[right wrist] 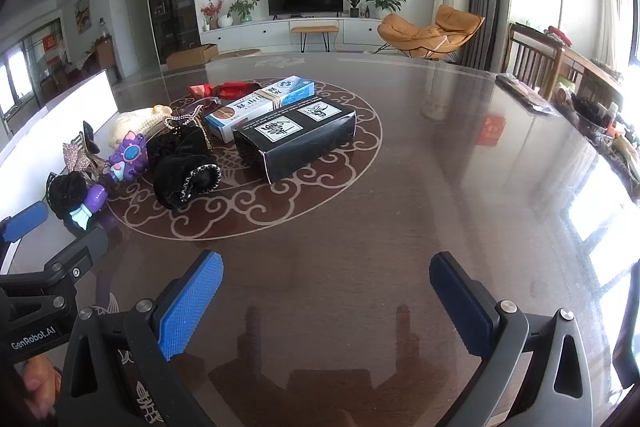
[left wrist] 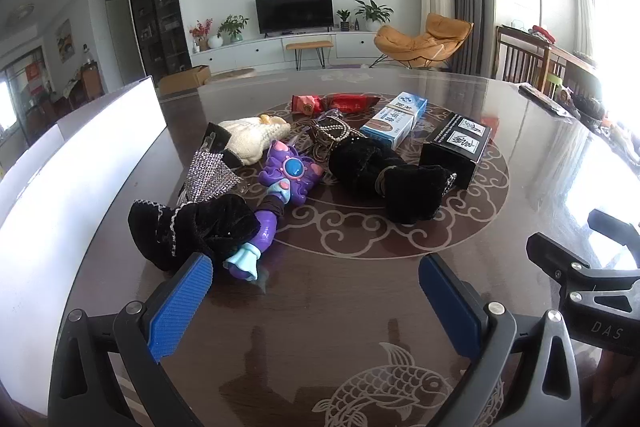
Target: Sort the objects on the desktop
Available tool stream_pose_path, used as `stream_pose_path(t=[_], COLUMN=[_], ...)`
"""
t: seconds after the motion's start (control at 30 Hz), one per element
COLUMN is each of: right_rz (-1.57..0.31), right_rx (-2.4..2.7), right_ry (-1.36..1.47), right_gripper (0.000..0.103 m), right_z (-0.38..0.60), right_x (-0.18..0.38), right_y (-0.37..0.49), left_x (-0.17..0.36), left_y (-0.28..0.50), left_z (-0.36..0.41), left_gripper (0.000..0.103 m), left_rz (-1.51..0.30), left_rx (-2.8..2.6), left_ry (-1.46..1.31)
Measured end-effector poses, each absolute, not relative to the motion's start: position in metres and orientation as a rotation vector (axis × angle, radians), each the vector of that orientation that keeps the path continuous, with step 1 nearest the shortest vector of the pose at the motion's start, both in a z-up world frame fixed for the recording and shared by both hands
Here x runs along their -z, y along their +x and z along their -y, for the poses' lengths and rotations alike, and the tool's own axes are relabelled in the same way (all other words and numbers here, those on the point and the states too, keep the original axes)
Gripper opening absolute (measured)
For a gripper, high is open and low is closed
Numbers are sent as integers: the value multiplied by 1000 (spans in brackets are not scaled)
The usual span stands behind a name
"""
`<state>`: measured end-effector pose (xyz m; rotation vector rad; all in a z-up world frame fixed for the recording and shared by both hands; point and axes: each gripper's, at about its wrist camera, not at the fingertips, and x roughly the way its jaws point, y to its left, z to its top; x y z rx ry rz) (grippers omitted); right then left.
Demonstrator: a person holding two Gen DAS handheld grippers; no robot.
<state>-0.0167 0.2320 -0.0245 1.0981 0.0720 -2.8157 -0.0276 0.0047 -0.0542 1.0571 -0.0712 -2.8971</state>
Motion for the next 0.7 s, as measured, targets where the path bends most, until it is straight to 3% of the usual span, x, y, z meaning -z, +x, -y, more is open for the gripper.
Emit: stream_pose_path(t=[0.33, 0.7], right_rz=[62, 26], right_rx=[2765, 2787], right_ry=[1141, 1176], right_gripper=[103, 103], right_z=[-241, -239], right_x=[30, 31], right_y=[-22, -24], left_x=[54, 55], left_y=[-28, -27], left_z=[-2, -4], left_gripper=[103, 103], left_rz=[29, 45], left_rx=[2893, 2888], left_ry=[1059, 1066])
